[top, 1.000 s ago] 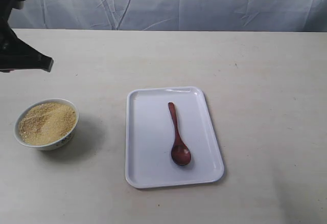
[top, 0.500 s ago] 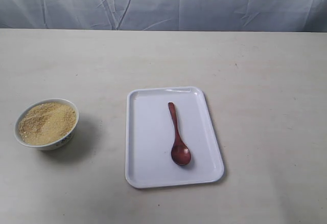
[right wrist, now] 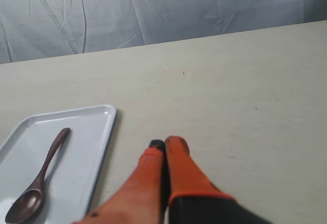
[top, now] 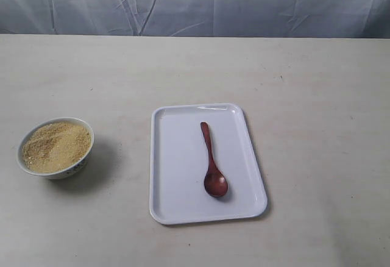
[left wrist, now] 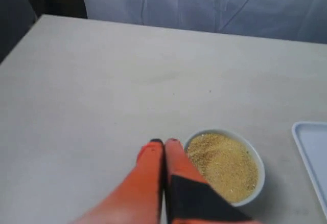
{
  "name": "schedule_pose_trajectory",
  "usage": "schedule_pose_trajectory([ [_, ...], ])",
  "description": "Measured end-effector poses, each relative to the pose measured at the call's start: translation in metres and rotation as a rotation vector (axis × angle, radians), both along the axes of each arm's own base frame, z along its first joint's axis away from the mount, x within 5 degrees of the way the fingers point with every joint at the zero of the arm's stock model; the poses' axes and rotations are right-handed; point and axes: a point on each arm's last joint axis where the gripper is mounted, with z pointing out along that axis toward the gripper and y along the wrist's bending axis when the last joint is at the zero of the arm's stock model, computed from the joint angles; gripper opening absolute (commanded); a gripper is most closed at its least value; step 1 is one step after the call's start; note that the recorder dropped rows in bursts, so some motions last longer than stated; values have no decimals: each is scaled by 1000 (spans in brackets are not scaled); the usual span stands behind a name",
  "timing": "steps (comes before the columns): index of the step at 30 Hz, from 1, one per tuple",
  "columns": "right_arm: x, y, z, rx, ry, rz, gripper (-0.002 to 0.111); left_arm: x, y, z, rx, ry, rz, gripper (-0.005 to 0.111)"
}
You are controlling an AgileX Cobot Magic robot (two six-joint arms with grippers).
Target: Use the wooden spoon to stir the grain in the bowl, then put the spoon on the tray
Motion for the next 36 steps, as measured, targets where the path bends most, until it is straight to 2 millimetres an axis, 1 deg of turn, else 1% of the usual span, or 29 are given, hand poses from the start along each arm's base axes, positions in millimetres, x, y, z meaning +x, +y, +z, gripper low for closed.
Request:
schedule_pose_trajectory([
  [5, 0, 0, 0, 0, 0, 0, 0, -13, 4, 3, 34, -60, 18, 0],
  [10, 0, 0, 0, 0, 0, 0, 0, -14, 7, -1, 89, -73, 33, 0],
  [12, 0, 0, 0, 0, 0, 0, 0, -13, 7, -4, 86, -125, 28, 0],
  [15, 0, 0, 0, 0, 0, 0, 0, -11, 4, -12, 68, -276, 2, 0],
  [16, 0, 0, 0, 0, 0, 0, 0, -11, 3, -16, 66, -317, -7, 0],
  [18, 0, 0, 0, 0, 0, 0, 0, -13, 1, -32, 64, -386, -24, 0],
  [20, 0, 0, 0, 0, 0, 0, 0, -14, 1, -53, 63, -403, -30, 0],
  [22, 0, 0, 0, 0, 0, 0, 0, -10, 0, -76, 65, -368, -34, 0],
  [23, 0, 0, 0, 0, -2, 0, 0, -5, -1, -91, 68, -336, -35, 0],
  [25, 0, 0, 0, 0, -2, 0, 0, 0, -2, -110, 68, -306, -44, 0],
  [26, 0, 0, 0, 0, -2, 0, 0, 3, -3, -123, 67, -290, -51, 0],
  [28, 0, 0, 0, 0, -2, 0, 0, 6, -4, -139, 65, -277, -61, 0],
  [29, 0, 0, 0, 0, -2, 0, 0, 7, -4, -145, 56, -266, -63, 0],
  [31, 0, 0, 0, 0, -2, 0, 0, 7, -5, -149, 49, -261, -65, 0],
  [36, 0, 0, 0, 0, -2, 0, 0, 8, -5, -147, 42, -280, -68, 0],
])
